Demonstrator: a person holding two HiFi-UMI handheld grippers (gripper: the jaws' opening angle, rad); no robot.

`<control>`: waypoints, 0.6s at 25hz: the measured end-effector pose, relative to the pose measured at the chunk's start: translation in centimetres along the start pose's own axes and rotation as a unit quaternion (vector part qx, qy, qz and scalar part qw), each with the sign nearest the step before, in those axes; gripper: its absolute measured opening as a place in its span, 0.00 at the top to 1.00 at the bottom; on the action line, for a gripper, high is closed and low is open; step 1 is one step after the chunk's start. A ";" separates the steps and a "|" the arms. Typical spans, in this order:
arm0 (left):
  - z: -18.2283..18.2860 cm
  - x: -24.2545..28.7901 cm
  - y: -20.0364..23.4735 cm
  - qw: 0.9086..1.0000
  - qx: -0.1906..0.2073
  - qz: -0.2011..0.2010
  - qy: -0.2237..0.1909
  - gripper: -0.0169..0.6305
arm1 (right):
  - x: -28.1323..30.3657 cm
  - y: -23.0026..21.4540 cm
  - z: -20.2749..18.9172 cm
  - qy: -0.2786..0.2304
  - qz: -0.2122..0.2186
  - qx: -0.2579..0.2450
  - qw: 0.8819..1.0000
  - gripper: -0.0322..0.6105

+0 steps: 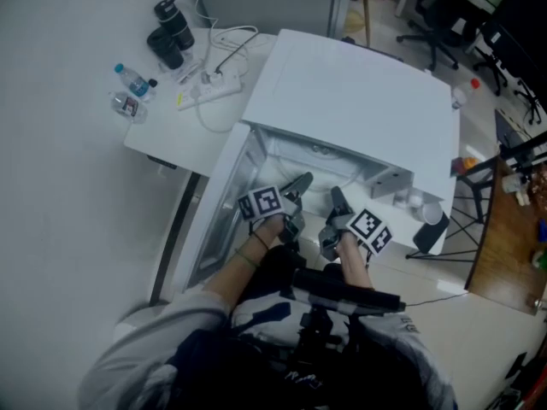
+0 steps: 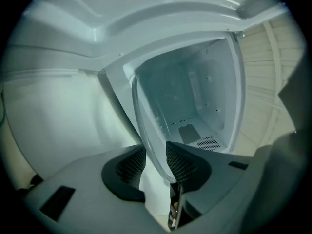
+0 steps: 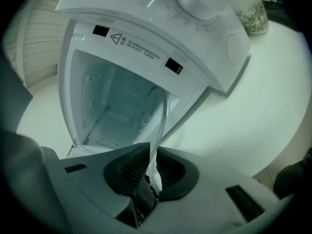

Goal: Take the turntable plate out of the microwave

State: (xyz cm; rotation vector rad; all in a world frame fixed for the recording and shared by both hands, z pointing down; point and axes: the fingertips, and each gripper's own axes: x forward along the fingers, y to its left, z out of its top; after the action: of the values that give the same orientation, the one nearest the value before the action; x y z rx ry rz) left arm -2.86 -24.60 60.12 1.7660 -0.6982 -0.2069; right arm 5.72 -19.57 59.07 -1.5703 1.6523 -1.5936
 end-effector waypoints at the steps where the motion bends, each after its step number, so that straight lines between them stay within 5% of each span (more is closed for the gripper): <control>1: 0.1 0.3 0.3 1.000 0.002 0.001 -0.002 0.80 | -0.1 0.0 -0.2 0.004 0.001 -0.002 1.000 0.88; 7: -0.5 0.3 -0.6 0.999 -0.031 -0.030 -0.005 0.91 | -0.8 0.1 -0.9 0.027 0.014 -0.061 0.998 0.85; 11: -1.0 -0.6 -0.9 0.999 0.003 -0.047 0.006 0.91 | -1.5 0.2 -1.4 0.046 0.051 -0.139 0.988 0.80; 15: -1.7 -1.4 -1.1 0.999 -0.002 -0.048 0.023 0.92 | -1.6 0.0 -1.1 0.047 0.074 -0.136 0.987 0.69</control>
State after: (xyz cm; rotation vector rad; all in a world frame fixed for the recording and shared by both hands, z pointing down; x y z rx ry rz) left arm -2.78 -22.22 59.31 1.7966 -0.5803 -0.2328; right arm 5.25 -17.71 58.73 -1.4738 2.0584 -1.4346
